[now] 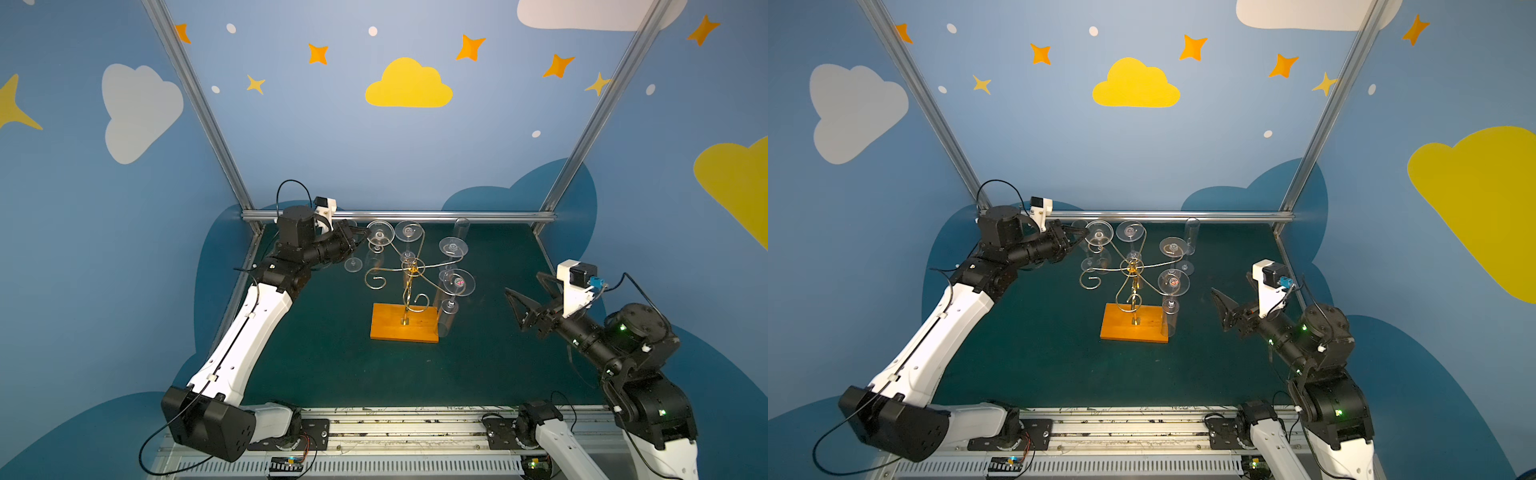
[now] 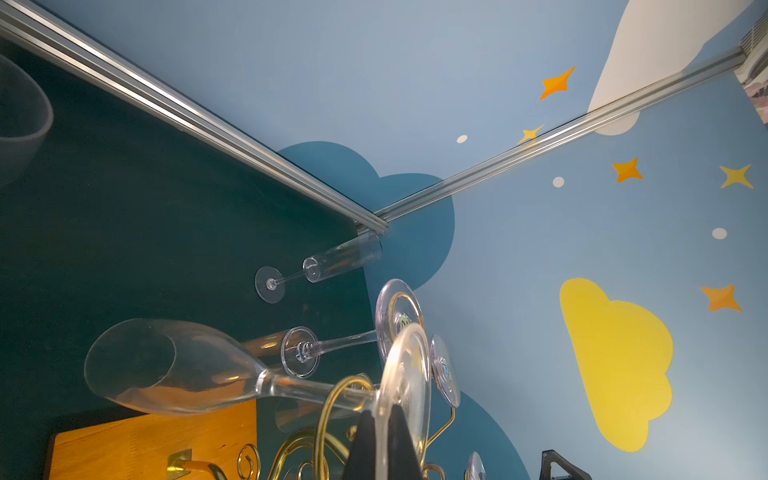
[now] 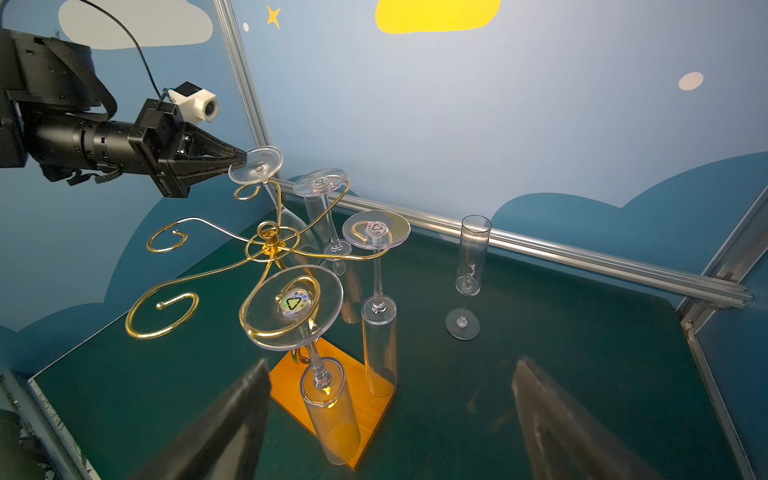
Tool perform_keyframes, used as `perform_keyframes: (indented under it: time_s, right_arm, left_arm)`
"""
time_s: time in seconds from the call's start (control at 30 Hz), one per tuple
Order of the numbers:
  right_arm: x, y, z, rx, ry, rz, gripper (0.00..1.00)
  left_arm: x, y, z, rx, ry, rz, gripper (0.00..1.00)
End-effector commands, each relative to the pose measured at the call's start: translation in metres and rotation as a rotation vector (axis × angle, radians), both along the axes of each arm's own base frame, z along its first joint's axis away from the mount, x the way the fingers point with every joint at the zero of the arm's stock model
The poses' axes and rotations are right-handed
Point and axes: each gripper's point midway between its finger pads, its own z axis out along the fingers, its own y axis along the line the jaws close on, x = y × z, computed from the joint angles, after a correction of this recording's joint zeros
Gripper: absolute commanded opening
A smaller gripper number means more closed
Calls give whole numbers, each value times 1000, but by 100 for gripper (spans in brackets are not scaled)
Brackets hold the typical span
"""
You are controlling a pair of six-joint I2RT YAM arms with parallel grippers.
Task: Take the wine glass off the wine glass rack
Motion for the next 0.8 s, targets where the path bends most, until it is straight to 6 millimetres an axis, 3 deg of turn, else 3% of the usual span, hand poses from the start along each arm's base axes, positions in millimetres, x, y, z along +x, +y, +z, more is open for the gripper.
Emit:
perform_keyframes:
  time_s: [0.0,0.27,0.77]
  right_arm:
    - [0,-1,-4,-18,1,-6,90]
    - [3,-1,-5,-14,2,-6,90]
    - [2,1,-6,16,13,0,90]
  left_arm:
    - [-1,-10,27,-18,-92,-31,3]
    - [-23,-24,25,-26,-90,-78,3]
    - [-68,6,15,5,-86,10,3]
